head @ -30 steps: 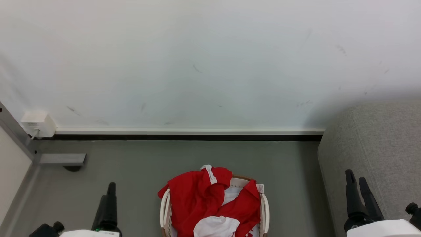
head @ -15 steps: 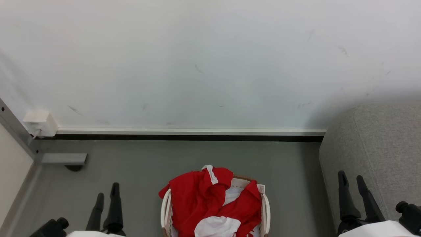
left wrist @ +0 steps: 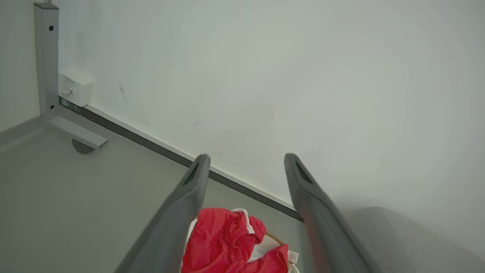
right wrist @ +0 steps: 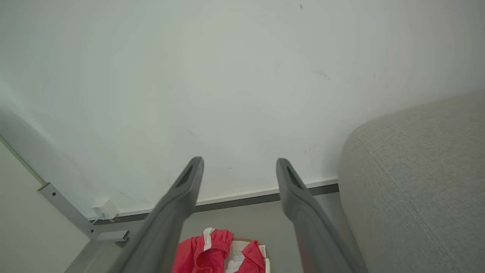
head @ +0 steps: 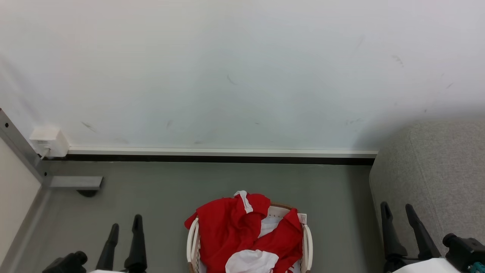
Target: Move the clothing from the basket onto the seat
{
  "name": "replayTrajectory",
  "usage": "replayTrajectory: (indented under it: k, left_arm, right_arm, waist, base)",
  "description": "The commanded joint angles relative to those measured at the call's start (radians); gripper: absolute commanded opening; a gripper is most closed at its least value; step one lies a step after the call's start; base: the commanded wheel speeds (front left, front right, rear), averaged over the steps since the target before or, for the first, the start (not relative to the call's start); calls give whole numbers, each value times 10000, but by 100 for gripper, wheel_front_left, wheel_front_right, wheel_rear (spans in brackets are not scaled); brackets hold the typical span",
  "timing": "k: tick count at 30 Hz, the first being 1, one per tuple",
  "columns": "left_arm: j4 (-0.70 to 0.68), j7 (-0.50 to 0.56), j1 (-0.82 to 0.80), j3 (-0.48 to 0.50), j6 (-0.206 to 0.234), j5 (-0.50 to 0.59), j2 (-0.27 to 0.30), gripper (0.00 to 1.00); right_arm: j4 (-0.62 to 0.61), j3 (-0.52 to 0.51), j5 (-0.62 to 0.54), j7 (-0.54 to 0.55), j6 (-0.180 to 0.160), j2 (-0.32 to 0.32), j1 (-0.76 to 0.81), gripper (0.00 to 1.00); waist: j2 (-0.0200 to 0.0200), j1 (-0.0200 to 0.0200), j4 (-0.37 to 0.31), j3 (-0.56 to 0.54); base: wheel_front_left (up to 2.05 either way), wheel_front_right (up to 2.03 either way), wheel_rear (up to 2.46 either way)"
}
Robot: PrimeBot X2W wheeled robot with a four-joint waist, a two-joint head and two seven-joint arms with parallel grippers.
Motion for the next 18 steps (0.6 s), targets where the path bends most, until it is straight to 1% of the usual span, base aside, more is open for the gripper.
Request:
replayTrajectory:
  k: [1, 18]
  left_arm:
    - [-97, -104, 45, 12, 2, 407, 91, 100]
    - [-19, -481, 278, 108, -142, 2343, 106, 100]
  right_arm:
    - [-35, 41, -252, -105, -13, -106, 25, 100]
    - [782, -108, -1945, -480, -15, -127, 23, 100]
  waist:
    - [0, 0, 2, -4]
    - [0, 0, 28, -47]
  base:
    - [0, 0, 0]
    - [0, 0, 0]
